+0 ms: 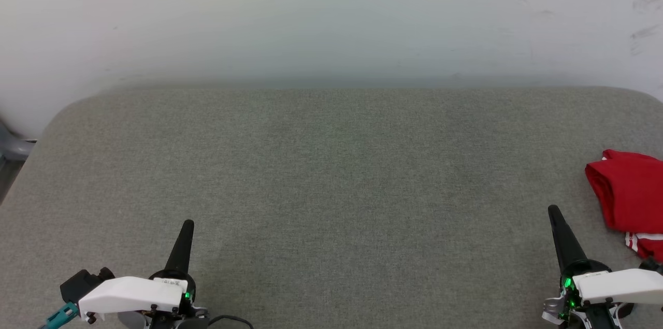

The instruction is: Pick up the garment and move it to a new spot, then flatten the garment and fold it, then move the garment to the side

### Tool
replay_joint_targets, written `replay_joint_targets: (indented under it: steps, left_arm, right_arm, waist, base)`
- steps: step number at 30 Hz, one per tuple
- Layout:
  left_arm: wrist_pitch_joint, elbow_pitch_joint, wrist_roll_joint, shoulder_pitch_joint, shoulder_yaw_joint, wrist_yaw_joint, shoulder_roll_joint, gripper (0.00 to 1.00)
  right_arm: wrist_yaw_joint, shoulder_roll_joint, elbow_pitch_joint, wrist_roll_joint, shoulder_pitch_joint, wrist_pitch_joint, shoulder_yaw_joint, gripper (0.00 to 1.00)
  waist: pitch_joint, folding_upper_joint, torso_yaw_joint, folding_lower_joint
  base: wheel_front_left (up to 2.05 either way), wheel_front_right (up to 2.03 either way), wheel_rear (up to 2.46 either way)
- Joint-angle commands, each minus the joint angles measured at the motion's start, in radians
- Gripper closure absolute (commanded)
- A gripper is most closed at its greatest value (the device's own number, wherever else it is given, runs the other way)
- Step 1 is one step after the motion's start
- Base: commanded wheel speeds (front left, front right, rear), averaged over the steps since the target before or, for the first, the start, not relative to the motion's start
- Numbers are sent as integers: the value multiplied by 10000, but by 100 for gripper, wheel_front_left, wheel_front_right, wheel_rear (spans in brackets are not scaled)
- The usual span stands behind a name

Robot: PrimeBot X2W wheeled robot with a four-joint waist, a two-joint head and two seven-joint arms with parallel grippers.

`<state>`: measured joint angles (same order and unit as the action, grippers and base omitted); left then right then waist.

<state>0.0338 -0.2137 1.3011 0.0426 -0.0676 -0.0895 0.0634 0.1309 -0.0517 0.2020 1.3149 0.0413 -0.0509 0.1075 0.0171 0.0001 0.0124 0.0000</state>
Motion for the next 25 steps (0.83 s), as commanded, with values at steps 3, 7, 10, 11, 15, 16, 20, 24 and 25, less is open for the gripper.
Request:
replay_joint_targets:
  steps: [3,7,10,11,15,16,20,24,25]
  left_arm:
    - [117,4,427,248,-75,-97,5,100]
    - [208,-42,789,321,-130,-157,-11,100]
    - [266,-72,1040,360,-168,-188,-24,100]
    - [293,-83,1122,369,-179,-192,-28,100]
    - [373,-122,1459,433,-225,-241,-41,100]
    - [399,-132,1536,453,-236,-249,-44,100]
    - [482,-175,1860,513,-274,-286,-55,100]
    - [554,-213,2165,546,-312,-327,-69,100]
    - [554,-213,2165,546,-312,-327,-69,100]
  right_arm:
    - [-1,-2,30,409,269,-88,20,100]
    - [-1,-1,86,742,325,-161,28,100]
    - [-2,0,123,991,360,-210,31,100]
    - [-2,0,137,1068,381,-225,33,100]
    - [-2,2,182,1385,463,-301,38,100]
    - [-2,2,188,1460,471,-315,41,100]
    - [-2,4,245,1770,508,-385,46,100]
    - [-2,5,299,2056,560,-455,50,100]
    - [-2,5,299,2056,560,-455,50,100]
  waist:
    - [-18,-1,-11,0]
    - [-39,-1,-24,0]
    - [-54,-1,-33,0]
    - [-60,-1,-37,0]
    - [-80,-1,-49,0]
    - [-86,-1,-53,0]
    - [-107,-1,-65,0]
    - [-127,-1,-78,0]
    - [-127,-1,-78,0]
  base:
    - [0,0,0]
    - [0,0,0]
    - [0,0,0]
    - [0,0,0]
    - [0,0,0]
    - [0,0,0]
    - [0,0,0]
    - [0,0,0]
    - [0,0,0]
